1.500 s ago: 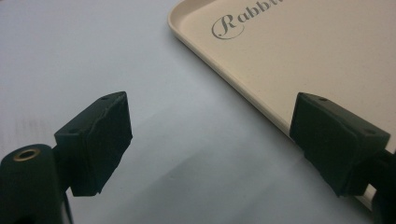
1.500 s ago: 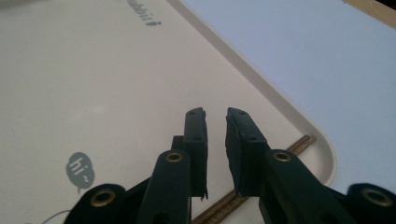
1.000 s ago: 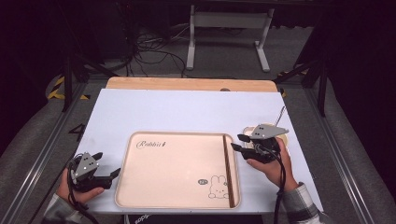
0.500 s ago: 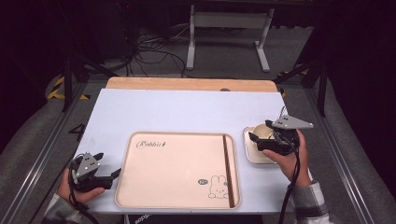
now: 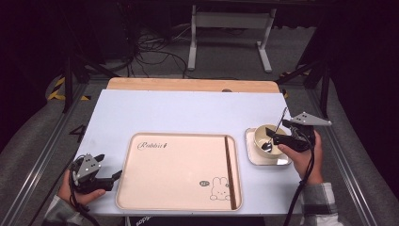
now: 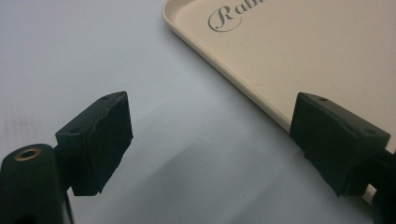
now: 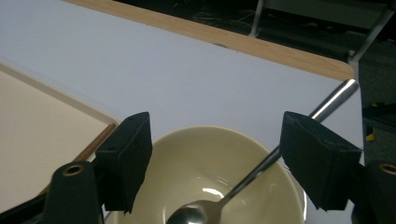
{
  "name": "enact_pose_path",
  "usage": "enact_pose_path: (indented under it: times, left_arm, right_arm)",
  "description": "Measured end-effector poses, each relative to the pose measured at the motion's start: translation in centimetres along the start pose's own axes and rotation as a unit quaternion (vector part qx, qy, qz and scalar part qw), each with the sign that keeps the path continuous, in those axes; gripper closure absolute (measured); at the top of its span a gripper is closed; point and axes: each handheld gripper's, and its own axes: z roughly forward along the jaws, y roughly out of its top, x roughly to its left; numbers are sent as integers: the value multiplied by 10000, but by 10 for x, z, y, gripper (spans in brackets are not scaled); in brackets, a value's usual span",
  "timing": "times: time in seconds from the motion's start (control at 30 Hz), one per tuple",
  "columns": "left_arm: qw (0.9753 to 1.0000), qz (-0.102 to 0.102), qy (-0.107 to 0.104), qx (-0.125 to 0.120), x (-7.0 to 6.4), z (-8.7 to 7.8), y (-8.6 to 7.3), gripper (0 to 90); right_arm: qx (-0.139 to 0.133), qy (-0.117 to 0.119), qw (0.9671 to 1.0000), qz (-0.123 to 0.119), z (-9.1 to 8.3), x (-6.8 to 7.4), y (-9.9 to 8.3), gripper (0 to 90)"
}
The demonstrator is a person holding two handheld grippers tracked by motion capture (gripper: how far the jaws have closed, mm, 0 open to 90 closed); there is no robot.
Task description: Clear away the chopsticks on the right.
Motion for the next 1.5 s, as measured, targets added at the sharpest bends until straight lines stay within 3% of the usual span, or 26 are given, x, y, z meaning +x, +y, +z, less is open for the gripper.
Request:
enact_pose_path:
  times: [0.17,0.27,0.43,0.53,0.67,0.7,0.8,1.0,1.07,1.33,1.43,1.47,1.5]
  left_arm:
    - [10000,10,-6,11,0,0,0,139]
    - [10000,-6,-14,3,0,0,0,139]
    - [10000,1,-3,21,0,0,0,139]
    - [10000,-17,4,35,0,0,0,139]
    - [10000,-13,2,41,0,0,0,139]
    - [10000,-19,1,37,0,0,0,140]
    - [10000,-18,8,36,0,0,0,140]
    - [10000,-13,2,42,1,0,0,139]
    - [10000,17,4,43,0,1,0,139]
    - [10000,5,6,42,1,0,0,139]
    - [10000,17,16,43,1,0,0,140]
    - [10000,21,23,42,0,0,0,139]
    - [10000,21,23,42,0,0,0,140]
  right_arm:
    - [38,-64,9995,315,8,-19,-7,293]
    - [-14,130,9979,632,15,-32,-12,337]
    - [-61,364,9954,886,26,-41,-16,417]
    - [-128,571,9910,1207,32,-46,-18,472]
    - [-205,606,9894,1307,34,-49,-20,561]
    - [-218,680,9880,1370,34,-51,-22,630]
    - [-287,740,9862,1450,33,-53,-24,680]
    - [-362,779,9846,1522,32,-57,-27,835]
    - [-383,812,9857,1429,29,-56,-26,900]
    - [-592,968,9878,1070,15,-45,-15,900]
    - [-631,827,9896,990,10,-42,-12,887]
    - [-574,605,9920,944,9,-43,-12,818]
    - [-574,605,9920,944,9,-43,-12,818]
